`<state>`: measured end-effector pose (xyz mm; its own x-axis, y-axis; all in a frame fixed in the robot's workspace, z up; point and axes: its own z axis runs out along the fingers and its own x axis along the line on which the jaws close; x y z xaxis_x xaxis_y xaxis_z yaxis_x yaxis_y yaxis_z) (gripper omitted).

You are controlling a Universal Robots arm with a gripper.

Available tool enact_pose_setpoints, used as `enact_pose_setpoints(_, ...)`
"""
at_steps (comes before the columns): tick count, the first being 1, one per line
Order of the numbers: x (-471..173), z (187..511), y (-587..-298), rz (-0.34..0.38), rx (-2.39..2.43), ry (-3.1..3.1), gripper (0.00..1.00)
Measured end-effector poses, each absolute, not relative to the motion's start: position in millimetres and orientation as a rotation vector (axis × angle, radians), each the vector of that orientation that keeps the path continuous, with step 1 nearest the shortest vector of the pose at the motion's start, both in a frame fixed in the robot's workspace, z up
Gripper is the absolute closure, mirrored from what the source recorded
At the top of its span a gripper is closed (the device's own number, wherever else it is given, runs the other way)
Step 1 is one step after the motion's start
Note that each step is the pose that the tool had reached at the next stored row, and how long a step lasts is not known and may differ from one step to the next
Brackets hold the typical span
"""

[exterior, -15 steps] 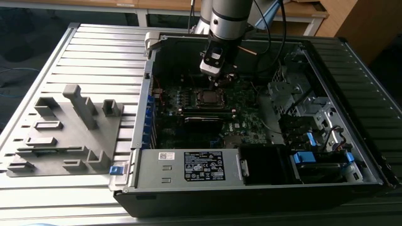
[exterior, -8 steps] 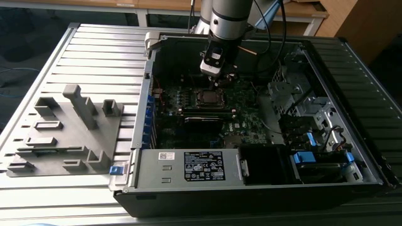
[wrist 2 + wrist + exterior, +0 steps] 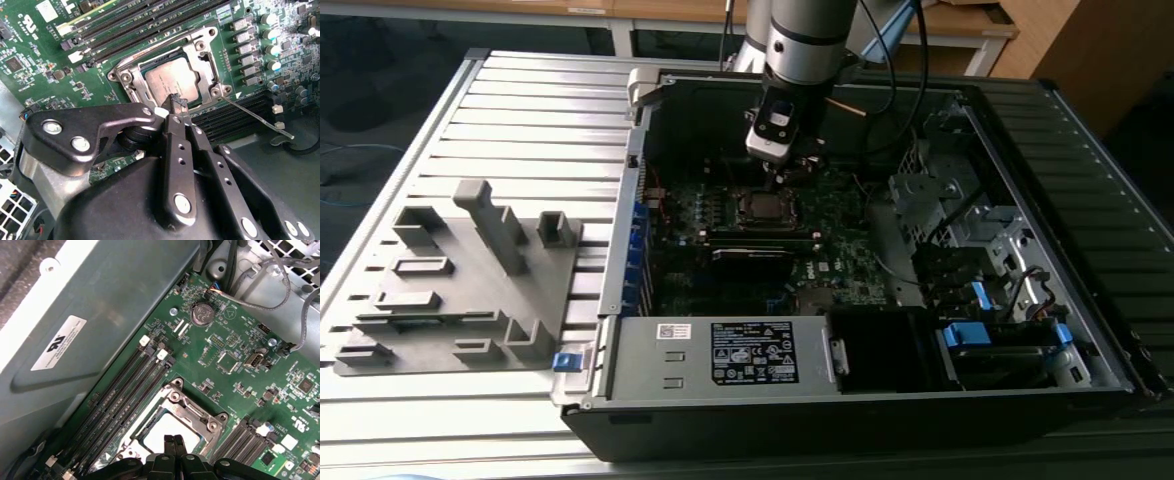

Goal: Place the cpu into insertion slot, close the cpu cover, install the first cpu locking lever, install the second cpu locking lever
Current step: 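Close the cpu cover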

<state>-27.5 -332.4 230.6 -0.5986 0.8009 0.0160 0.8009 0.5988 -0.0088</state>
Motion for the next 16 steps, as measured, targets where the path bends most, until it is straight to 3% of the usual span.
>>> enact_pose_setpoints(16,-27.5,230.6,-332.4,0.001,-1.395,-2.795,0.89)
